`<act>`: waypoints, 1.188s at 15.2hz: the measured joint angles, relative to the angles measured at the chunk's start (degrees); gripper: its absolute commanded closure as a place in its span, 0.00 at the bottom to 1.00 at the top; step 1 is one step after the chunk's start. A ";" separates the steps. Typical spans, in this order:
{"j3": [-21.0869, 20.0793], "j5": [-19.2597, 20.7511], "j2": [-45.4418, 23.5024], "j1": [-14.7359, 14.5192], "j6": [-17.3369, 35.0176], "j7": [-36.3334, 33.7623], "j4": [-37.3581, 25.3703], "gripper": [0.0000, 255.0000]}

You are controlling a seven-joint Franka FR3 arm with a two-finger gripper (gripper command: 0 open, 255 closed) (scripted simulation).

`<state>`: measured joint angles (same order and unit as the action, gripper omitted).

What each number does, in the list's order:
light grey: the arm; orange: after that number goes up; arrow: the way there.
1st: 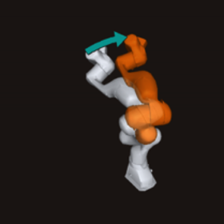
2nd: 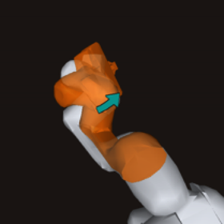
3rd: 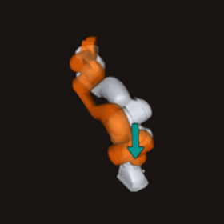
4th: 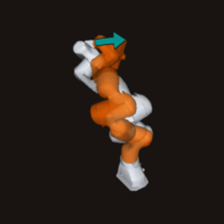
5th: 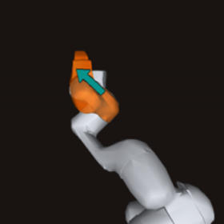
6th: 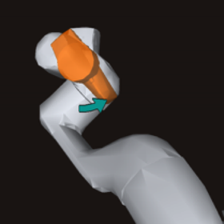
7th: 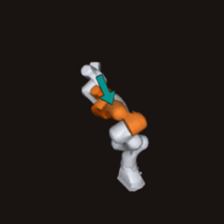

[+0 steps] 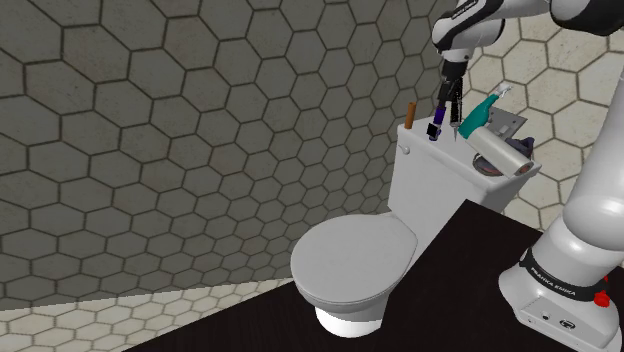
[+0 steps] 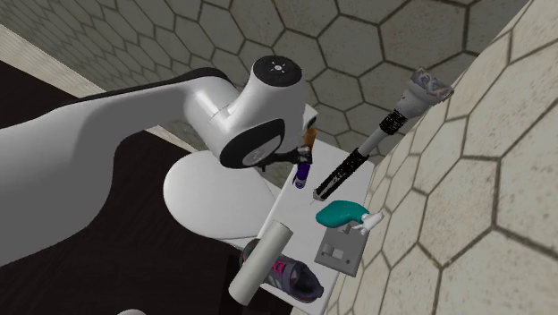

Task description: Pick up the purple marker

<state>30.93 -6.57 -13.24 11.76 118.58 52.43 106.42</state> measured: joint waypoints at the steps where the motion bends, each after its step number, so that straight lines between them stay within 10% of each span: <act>1: -0.11 -1.50 -2.49 1.07 -0.09 1.52 -2.20 0.00; 6: -1.50 -7.25 -13.28 6.48 -1.40 6.95 -12.98 0.00; 13: -2.41 -8.93 -16.14 7.29 2.40 8.13 -11.73 0.00; 14: -2.47 -9.03 -16.34 7.37 2.59 8.21 -11.72 1.00; 18: -2.52 -9.15 -16.51 7.45 2.77 8.30 -11.76 1.00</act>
<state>28.41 -15.72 -29.75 19.21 121.35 60.73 94.66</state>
